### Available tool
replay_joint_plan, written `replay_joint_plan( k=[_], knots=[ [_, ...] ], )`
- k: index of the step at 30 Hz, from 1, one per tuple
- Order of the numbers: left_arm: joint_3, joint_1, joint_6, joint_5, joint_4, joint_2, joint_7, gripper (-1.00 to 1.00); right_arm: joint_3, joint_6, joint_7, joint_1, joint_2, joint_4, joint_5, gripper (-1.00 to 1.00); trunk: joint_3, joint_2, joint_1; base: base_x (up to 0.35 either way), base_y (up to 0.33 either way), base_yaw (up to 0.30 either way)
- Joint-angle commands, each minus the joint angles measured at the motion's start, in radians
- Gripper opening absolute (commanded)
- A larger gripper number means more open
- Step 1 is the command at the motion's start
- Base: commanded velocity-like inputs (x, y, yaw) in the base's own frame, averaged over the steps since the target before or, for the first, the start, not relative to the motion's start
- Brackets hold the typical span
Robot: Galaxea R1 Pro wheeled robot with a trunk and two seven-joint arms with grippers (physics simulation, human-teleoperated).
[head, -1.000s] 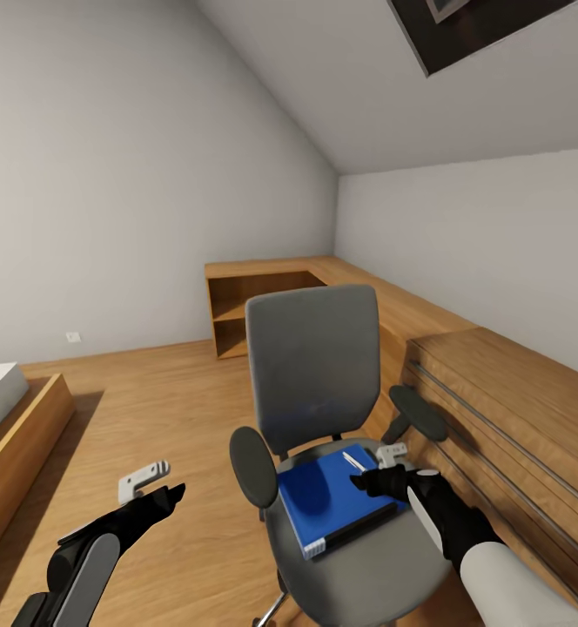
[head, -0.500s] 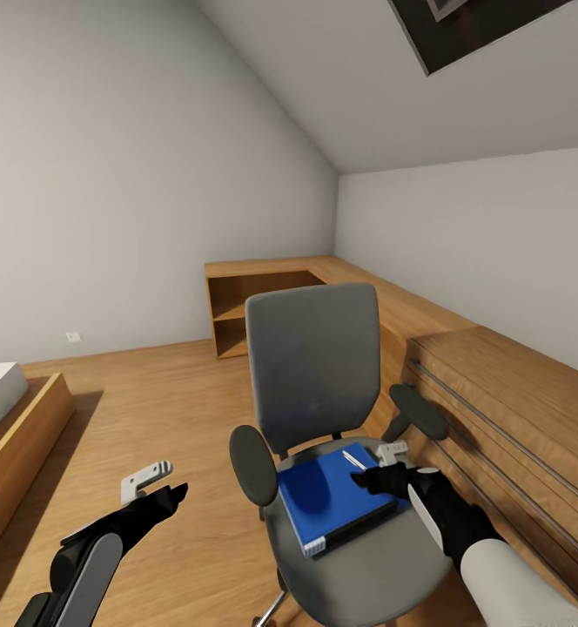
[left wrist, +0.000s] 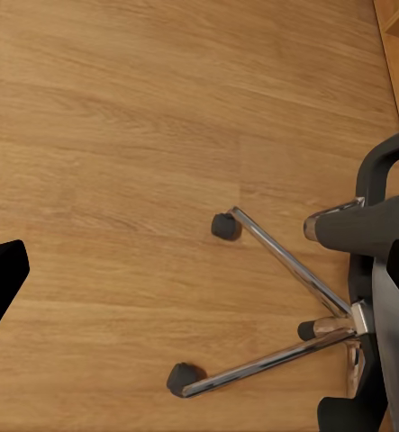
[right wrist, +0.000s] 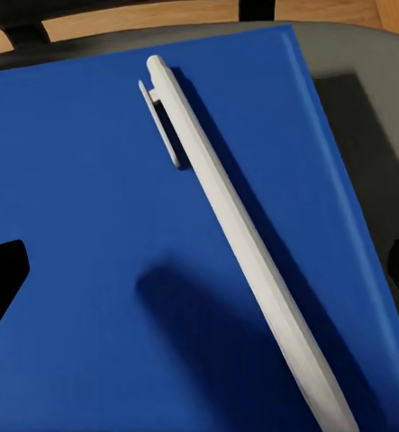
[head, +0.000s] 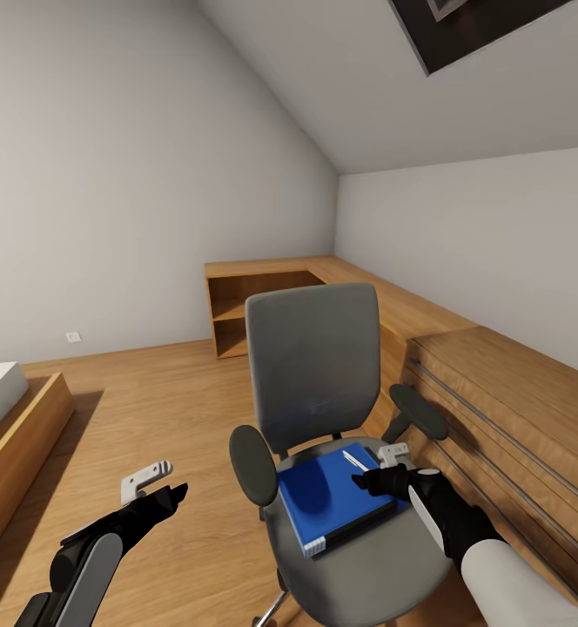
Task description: In the bedroom, organize the workspace by keeping the computer under the desk, ensuring the monitor is on the desk, placing the keyboard on the desk next to the monitor, placing the mouse on the desk next to the keyboard, moving the folder from the swivel chair onto the desk next to the mouse, stacking the notebook on top of the folder with the pen on top of the notebook, and positioning the swivel chair next to the desk.
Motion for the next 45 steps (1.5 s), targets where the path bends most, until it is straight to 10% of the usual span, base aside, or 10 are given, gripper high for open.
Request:
replay_joint_plan(
  k=[1,45],
  knots=[
    [0.0,-0.001,0.003,0.011,-0.001,0.0,0.009,1.0,0.003,0.005,0.002,0.0,-0.001,-0.002,0.003,1.0,-0.001,-0.001,0.0,0.0,0.0,0.0],
    [0.001,-0.001,0.001,0.011,-0.003,0.0,0.01,1.0,0.0,0.042,0.007,0.0,-0.006,-0.001,-0.003,1.0,-0.017,-0.036,0.019,0.0,0.0,0.0]
  ],
)
